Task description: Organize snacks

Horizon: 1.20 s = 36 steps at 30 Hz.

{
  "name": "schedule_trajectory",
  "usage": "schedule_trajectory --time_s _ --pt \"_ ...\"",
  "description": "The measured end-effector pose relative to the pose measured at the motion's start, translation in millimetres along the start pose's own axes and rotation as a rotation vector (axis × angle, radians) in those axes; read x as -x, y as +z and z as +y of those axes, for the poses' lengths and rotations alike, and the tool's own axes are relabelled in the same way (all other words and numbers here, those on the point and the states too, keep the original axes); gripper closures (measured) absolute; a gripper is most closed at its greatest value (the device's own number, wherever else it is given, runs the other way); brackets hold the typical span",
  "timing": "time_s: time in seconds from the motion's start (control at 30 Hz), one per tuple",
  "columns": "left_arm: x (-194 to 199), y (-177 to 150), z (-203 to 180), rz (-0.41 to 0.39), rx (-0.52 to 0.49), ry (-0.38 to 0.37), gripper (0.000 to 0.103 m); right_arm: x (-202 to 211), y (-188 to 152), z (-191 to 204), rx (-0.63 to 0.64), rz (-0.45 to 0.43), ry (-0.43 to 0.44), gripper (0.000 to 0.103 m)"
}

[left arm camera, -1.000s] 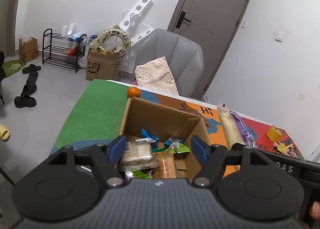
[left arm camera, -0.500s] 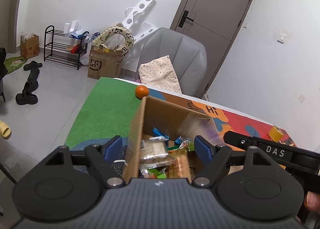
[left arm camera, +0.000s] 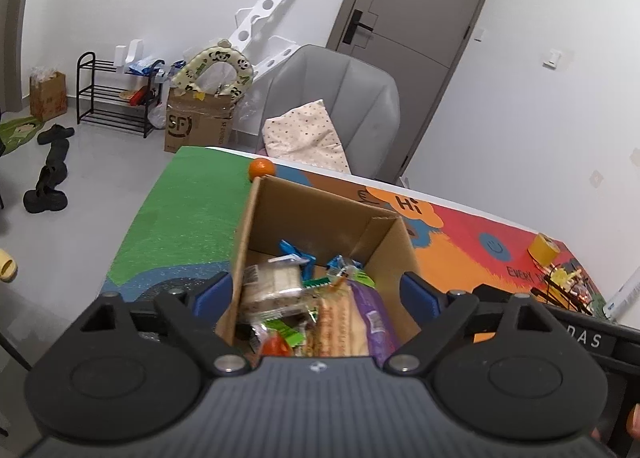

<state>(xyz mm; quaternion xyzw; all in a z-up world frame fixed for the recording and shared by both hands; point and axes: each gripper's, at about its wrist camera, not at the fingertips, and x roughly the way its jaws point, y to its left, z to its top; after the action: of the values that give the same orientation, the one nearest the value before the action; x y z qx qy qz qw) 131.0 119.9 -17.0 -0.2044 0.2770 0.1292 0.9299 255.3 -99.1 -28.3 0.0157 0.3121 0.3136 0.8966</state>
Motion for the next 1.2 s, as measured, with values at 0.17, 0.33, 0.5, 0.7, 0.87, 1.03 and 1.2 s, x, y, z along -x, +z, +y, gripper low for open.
schedule_trajectory --time_s 0.17,0.33,0.5,0.7,0.87,1.03,1.2 --pt "5.4 -4.9 -9.4 0.003 -0.011 -0.002 0.009 15.2 -7.7 -5.4 -0.007 -0.016 -0.009 0.029" --pt "12.1 -9.4 -16.3 0.008 -0.024 -0.006 0.008 31.6 -16.2 -11.3 -0.018 -0.031 -0.02 0.021" --pt "17.1 -16.0 -25.2 0.028 -0.024 0.016 0.005 48.9 -23.9 -20.3 -0.035 -0.048 -0.039 0.012" --pt "29.8 -24.3 -39.8 0.043 -0.073 0.016 0.003 69.1 -31.8 -31.0 -0.062 -0.071 -0.067 0.001" --pt "43.3 -32.1 -47.9 0.037 -0.09 0.01 0.001 87.1 -39.9 -33.0 -0.054 -0.095 -0.114 0.0" --pt "53.5 -38.2 -54.2 0.029 -0.11 -0.006 0.0 103.1 -50.0 -35.8 -0.064 -0.107 -0.147 0.0" --pt "63.9 -43.6 -57.7 0.017 -0.124 -0.02 0.0 120.2 -59.9 -38.5 -0.07 -0.12 -0.188 0.0"
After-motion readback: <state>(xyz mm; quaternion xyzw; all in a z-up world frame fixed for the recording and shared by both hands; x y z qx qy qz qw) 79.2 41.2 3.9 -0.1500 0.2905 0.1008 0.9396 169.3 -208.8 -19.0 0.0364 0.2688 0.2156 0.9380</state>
